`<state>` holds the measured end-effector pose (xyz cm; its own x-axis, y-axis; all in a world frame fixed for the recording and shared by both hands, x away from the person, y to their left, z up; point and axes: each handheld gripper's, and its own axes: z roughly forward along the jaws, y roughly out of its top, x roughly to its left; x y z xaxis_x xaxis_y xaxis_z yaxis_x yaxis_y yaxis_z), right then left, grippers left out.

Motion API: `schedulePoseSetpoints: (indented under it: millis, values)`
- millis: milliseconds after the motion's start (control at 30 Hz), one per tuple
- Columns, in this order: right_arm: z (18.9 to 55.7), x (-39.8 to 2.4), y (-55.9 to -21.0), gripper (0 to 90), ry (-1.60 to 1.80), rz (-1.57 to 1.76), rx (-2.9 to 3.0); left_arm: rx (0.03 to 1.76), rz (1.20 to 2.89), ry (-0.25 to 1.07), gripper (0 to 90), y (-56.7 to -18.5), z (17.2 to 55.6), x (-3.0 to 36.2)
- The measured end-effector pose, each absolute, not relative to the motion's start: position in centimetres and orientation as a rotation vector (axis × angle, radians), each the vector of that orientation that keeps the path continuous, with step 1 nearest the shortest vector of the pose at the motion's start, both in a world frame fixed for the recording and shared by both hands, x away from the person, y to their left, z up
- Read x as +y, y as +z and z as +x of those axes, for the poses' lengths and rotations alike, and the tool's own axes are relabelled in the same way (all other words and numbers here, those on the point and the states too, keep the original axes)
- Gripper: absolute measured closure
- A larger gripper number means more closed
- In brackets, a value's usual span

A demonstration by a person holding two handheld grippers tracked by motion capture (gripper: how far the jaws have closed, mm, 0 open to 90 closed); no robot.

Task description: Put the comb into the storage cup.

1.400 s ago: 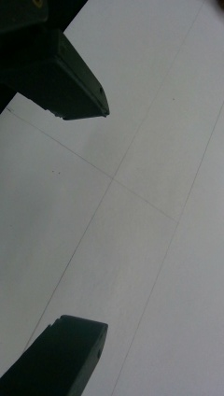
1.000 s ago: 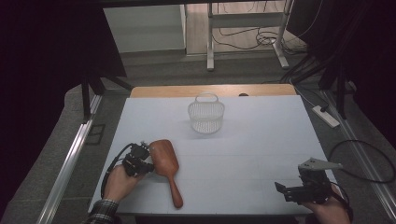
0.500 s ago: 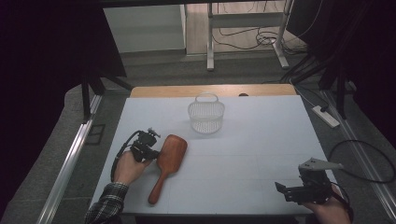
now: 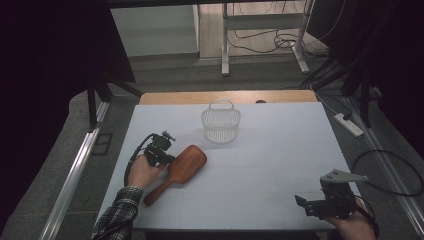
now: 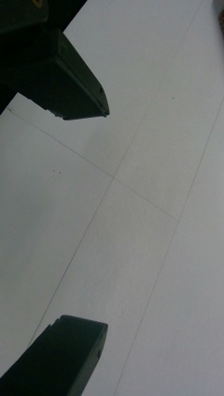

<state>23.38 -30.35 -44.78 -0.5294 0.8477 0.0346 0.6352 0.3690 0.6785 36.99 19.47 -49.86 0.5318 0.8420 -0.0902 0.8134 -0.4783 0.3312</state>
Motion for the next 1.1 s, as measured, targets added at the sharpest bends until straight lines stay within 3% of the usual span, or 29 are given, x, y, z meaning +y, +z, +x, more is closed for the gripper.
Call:
schedulePoseSetpoints:
  millis: [433, 1100]
  values:
    - [23.3, -30.3, -44.7, 0.1, 0.935, 1.298, 2.313, 1.272, 2.348, 0.17, 87.9, -47.8, 35.7, 20.6]
    - [23.3, -30.3, -44.7, 0.1, 0.937, 1.287, 2.313, 1.233, 2.253, 0.19, 40.2, -46.3, 31.2, 22.7]
